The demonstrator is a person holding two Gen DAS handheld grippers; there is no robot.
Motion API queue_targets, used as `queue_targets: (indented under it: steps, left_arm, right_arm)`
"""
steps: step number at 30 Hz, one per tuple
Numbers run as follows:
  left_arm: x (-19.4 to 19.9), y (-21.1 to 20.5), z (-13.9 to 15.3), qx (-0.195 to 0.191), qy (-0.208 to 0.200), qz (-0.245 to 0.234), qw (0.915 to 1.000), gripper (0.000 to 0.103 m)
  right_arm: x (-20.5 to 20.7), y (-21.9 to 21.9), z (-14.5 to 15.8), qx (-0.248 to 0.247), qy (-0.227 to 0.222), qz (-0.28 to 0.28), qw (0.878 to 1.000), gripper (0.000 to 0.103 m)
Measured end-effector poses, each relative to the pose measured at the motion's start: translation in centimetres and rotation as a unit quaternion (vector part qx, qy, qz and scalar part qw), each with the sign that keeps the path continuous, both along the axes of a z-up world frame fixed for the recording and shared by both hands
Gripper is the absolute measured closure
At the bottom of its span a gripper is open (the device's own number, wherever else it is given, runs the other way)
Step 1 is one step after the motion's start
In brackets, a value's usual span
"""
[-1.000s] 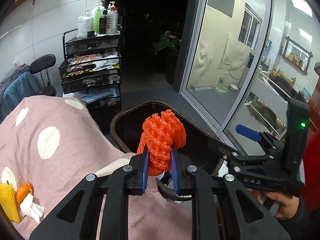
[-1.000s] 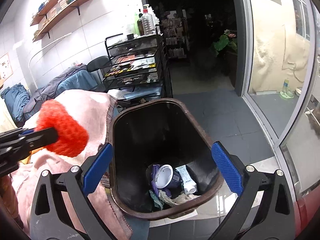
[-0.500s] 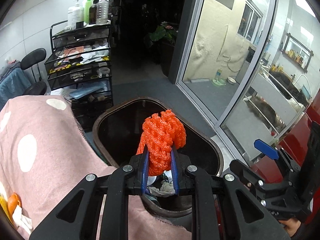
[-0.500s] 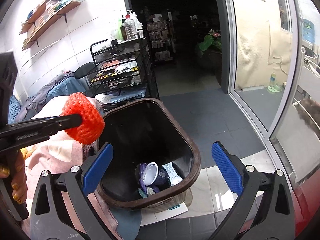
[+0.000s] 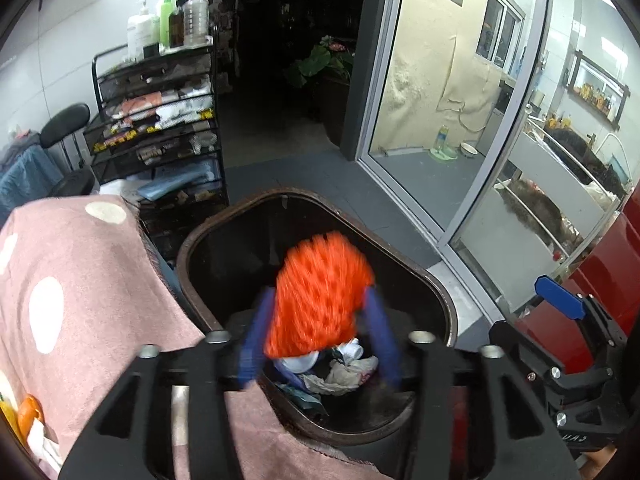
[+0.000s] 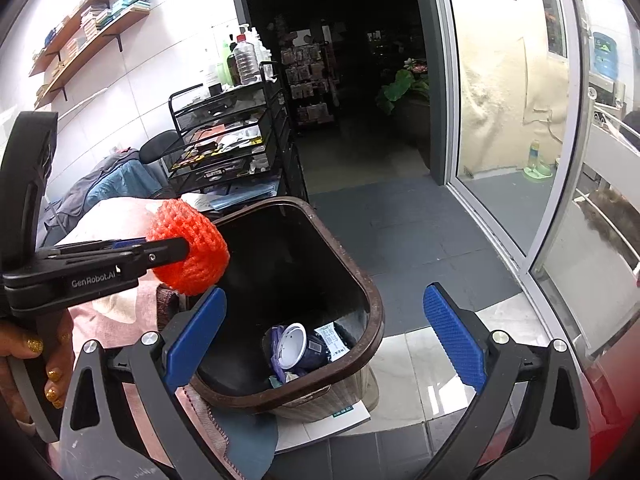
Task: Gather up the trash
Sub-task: 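Lower the orange foam net into the bin and open the left tool, then move both tools back over the remaining trash on the table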
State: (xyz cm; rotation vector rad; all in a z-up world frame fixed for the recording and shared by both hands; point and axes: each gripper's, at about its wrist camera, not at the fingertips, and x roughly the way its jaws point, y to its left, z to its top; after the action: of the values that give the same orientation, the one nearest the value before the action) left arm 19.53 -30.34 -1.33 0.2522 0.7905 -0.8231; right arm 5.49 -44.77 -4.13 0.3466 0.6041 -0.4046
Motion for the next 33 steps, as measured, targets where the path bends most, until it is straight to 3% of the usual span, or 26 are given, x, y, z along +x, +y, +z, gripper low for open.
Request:
queue_targets:
  steps: [4, 7, 20, 33]
  left_arm:
    - [-0.6, 0.7, 1.1, -0.019, -0.034, 0.007, 0.9992, 0.015]
    - [-0.9, 1.4, 1.8, -0.038, -0.055, 0.016, 0.9977, 0.006]
    - [-2.1, 4.6, 3.9, -0.074, -0.088, 0.034, 0.9928, 0.005]
    - [-5.1, 12.2, 4.9, -0.086, -0.128, 0.095, 0.9834, 0.005]
  right_arm:
    - [0.0, -0.2, 0.1, 0.0, -0.001, -0.005, 1.0, 0.006]
    - [0.0, -0.3, 0.1, 0.0, 0.0, -0.01, 1.0, 0.006]
    - [0.3, 0.4, 0.2, 0.004, -0.011, -0.003, 1.0, 0.006]
    - [2.2, 4.1, 1.0, -0.008, -0.031, 0.065, 0.997, 0.006]
